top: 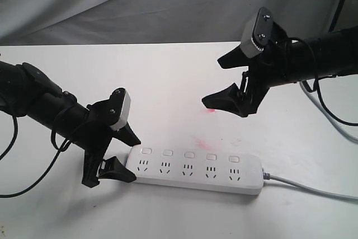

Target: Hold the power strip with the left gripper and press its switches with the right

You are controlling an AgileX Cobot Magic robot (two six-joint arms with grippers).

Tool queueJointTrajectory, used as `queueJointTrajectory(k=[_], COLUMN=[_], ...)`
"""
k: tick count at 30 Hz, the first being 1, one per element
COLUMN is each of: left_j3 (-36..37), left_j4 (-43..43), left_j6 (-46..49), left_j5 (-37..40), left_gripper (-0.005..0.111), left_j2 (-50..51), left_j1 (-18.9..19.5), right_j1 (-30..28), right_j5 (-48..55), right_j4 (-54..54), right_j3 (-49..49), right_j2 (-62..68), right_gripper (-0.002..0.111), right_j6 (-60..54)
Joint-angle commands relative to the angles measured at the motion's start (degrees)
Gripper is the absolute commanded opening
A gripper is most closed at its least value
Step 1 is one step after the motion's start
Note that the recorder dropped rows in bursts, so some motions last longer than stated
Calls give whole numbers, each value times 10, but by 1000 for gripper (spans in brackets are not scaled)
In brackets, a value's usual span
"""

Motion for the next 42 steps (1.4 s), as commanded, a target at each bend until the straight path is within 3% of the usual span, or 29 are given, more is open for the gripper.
queueJointTrajectory(k=[1, 18, 20, 24, 29, 33, 38, 42], left_j3=[-3, -3, -3, -3, -3, -3, -3, -3], left_j4=[-6, -6, -6, -6, -6, -6, -6, -6], left_j6=[0, 0, 0, 0, 0, 0, 0, 0], left_j5=[-3, -3, -3, -3, -3, -3, -3, -3], left_gripper=[0, 0, 0, 0, 0, 0, 0, 0], left_j2=[-1, -1, -1, -1, -1, -1, -1, -1], left_j1=[-2, -2, -2, -2, -2, -2, -2, -2], right_j1=[0, 0, 0, 0, 0, 0, 0, 0], right_j5=[-2, 50, 63, 70, 71, 100, 229, 230], right_j4=[26, 35, 35, 40, 40, 40, 38, 33], right_j3=[3, 3, 3, 3, 3, 3, 3, 3], right_j2=[-7, -7, -7, -7, -7, -7, -7, -7], right_gripper=[98, 95, 83, 37, 10, 0, 0, 0], right_j6=[-1, -1, -1, 1, 20, 34, 35, 35])
